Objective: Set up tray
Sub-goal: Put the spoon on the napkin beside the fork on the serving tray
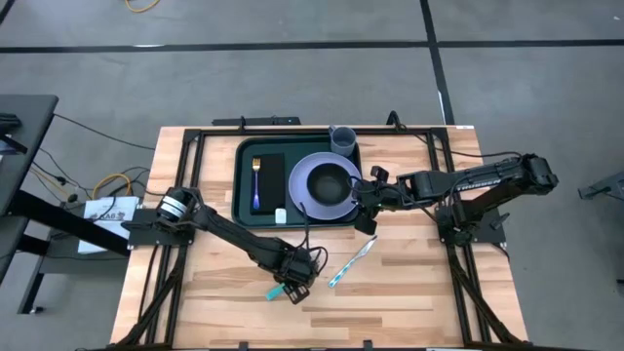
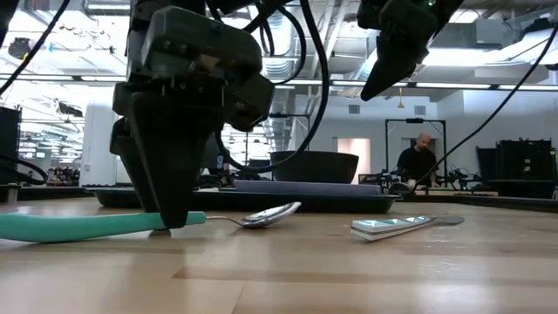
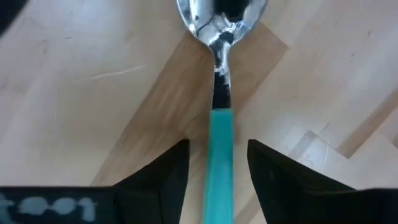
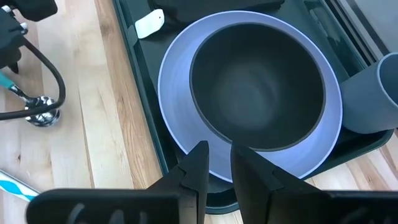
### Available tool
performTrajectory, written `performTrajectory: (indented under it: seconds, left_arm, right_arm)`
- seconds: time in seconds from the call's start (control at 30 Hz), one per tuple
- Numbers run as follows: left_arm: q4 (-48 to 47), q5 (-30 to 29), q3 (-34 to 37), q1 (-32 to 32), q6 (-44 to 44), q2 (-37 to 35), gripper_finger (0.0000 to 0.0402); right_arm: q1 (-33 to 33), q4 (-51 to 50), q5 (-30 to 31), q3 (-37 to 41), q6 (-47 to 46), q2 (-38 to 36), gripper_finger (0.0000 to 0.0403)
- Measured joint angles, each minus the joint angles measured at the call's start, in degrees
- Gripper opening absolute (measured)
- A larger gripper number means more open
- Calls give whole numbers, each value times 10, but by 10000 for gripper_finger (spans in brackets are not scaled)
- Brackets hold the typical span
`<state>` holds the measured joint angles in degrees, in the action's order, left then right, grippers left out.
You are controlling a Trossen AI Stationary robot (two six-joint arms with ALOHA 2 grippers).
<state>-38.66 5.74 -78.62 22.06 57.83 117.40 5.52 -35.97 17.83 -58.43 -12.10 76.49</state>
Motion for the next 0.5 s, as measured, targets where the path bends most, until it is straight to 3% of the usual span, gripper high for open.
performTrajectory:
  seconds: [0.1,0.3,0.5]
  left_arm:
    - [-2,-2,0,0,16,1,130]
    - [-22,3,-11,-2,31,2,27]
    - [-67,-5,-43,-11,67,2,26]
  right_arm:
    - [0,0,0,0,0,0,60]
    - [0,0,0,0,0,0,60]
    - [0,0,0,0,1,0,60]
